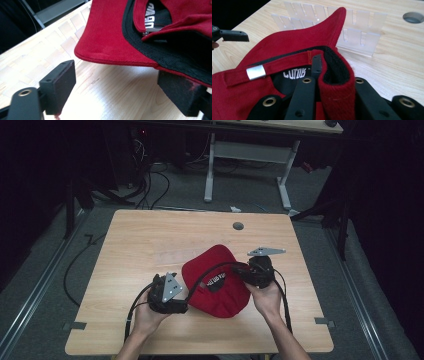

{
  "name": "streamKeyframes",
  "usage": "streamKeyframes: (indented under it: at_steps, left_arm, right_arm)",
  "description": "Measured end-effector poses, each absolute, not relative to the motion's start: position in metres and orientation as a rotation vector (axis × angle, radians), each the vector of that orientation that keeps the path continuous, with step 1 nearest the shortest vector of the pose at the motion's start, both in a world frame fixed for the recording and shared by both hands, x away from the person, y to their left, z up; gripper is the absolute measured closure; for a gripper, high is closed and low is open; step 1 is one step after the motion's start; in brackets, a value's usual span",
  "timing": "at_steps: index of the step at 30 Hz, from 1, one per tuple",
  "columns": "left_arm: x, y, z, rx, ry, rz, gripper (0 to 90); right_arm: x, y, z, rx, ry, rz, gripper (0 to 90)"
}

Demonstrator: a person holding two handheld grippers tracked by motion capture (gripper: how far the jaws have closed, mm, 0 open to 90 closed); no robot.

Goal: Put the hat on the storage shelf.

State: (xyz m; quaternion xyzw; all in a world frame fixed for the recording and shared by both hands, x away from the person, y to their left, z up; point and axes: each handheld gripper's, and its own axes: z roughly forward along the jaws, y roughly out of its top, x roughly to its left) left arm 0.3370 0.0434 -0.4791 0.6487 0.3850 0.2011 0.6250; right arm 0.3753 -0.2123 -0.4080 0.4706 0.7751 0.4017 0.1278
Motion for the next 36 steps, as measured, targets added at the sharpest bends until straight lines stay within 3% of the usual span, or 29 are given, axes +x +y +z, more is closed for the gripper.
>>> streamKeyframes:
  at_steps: [15, 27, 30, 36]
  left_arm:
    - [0.333, 0.035, -0.482, 1.539, 0.823, 0.473, 17.4]
    - [0.318, 0.012, -0.484, 1.569, 0.71, 0.491, 18.6]
    - [0.315, 0.011, -0.48, 1.543, 0.687, 0.459, 23.0]
    - [0.319, 0.019, -0.467, 1.489, 0.698, 0.424, 53.7]
  right_arm:
    - [0.372, -0.23, -0.416, 1.426, 2.316, 1.251, 81.8]
    - [0.389, -0.231, -0.411, 1.449, 2.387, 1.351, 82.1]
    - [0.389, -0.23, -0.414, 1.46, 2.411, 1.34, 82.3]
    - [0.389, -0.216, -0.423, 1.448, 2.508, 1.288, 82.1]
